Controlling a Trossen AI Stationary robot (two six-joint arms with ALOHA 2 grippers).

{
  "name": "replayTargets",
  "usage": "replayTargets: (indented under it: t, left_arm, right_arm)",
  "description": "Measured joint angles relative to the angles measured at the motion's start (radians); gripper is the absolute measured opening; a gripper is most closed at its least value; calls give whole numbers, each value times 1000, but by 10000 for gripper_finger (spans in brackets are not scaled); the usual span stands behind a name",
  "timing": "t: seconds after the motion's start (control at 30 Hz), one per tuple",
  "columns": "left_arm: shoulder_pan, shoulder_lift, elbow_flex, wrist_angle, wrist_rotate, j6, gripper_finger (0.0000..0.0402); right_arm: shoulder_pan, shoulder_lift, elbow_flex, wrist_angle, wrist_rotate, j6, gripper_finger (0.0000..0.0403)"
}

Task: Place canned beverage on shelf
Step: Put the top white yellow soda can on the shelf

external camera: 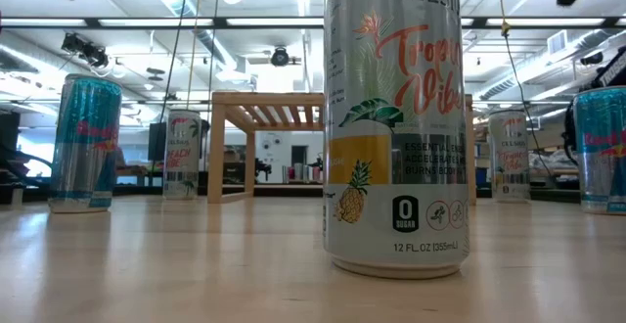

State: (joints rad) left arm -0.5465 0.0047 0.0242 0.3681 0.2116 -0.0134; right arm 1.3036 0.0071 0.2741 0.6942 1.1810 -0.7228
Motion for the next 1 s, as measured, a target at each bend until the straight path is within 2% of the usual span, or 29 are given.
replayTargets:
  t: [0.17,0.3,0.4,0.77,0.87,1.0]
  left_arm:
    - [0,0,0,48,-1,-81,243]
    - [0,0,0,85,-8,11,243]
    - [0,0,0,101,-8,83,243]
    - [0,0,0,103,-19,265,243]
    - [0,0,2,111,-97,230,243]
    - [0,0,24,101,-286,122,243]
  right_arm:
    - [35,0,0,-104,-238,143,364]
    - [38,0,0,-199,-468,206,364]
    - [37,11,0,-219,-566,201,364]
    - [36,43,-1,-203,-617,-67,364]
    - [31,43,0,-188,-594,-50,364]
    - [28,53,35,-218,-585,50,364]
